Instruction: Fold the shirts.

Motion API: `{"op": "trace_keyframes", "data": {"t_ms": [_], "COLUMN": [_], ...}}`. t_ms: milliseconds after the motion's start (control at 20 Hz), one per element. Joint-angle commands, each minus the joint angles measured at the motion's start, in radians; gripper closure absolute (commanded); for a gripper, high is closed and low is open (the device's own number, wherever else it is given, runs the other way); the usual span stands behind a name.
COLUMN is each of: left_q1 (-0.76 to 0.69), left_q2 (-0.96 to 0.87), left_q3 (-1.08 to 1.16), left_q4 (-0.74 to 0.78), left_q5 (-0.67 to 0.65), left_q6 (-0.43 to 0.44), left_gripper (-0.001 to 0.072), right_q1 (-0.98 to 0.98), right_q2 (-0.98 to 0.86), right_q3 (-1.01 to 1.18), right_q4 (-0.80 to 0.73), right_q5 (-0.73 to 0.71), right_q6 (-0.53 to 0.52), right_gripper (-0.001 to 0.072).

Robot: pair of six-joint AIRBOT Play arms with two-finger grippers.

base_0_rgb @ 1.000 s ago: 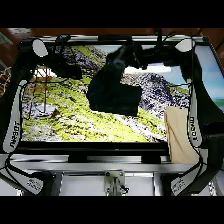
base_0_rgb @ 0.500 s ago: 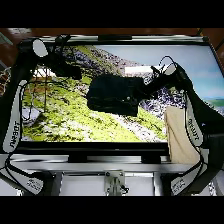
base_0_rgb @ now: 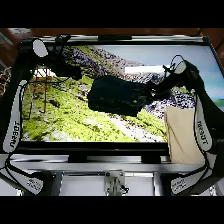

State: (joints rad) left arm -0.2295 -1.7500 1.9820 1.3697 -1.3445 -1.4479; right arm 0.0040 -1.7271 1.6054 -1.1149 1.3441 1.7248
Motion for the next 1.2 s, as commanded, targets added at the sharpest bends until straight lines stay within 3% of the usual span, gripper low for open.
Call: {"op": "trace_keyframes", "data": {"t_ms": [0, 100, 350, 650, 700, 750, 1100, 1150], "left_q1": [0.0, 0.0, 0.0, 0.0, 0.0, 0.0, 0.0, 0.0], "left_q2": [0.0, 0.0, 0.0, 0.0, 0.0, 0.0, -0.041, -0.073], "left_q3": [0.0, 0.0, 0.0, 0.0, 0.0, 0.0, -0.002, -0.002], "left_q4": [0.0, 0.0, 0.0, 0.0, 0.0, 0.0, -0.001, -0.012], "left_q5": [0.001, 0.0, -0.003, -0.003, -0.003, -0.003, -0.008, -0.019], "left_q6": [0.0, -0.001, -0.004, -0.004, -0.004, -0.004, -0.029, -0.063], "left_gripper": [0.0098, 0.0098, 0.0098, 0.0098, 0.0098, 0.0098, 0.0093, 0.0013], "right_q1": [-0.019, 0.025, 0.092, 0.09, 0.09, 0.09, 0.078, 0.07], "right_q2": [0.069, 0.06, -0.022, -0.024, -0.028, -0.034, -0.054, -0.059], "right_q3": [0.0, -0.001, -0.001, -0.001, -0.001, -0.001, -0.002, -0.002], "right_q4": [0.108, 0.137, 0.1, -0.161, -0.185, -0.206, -0.129, -0.097], "right_q5": [-0.15, -0.19, -0.052, -0.051, -0.034, -0.022, -0.015, -0.021], "right_q6": [-0.008, -0.036, -0.084, -0.016, -0.017, -0.021, -0.057, -0.054], "right_gripper": [0.0153, 0.0153, 0.0153, 0.0152, 0.0122, 0.0041, 0.0041, 0.004]}}
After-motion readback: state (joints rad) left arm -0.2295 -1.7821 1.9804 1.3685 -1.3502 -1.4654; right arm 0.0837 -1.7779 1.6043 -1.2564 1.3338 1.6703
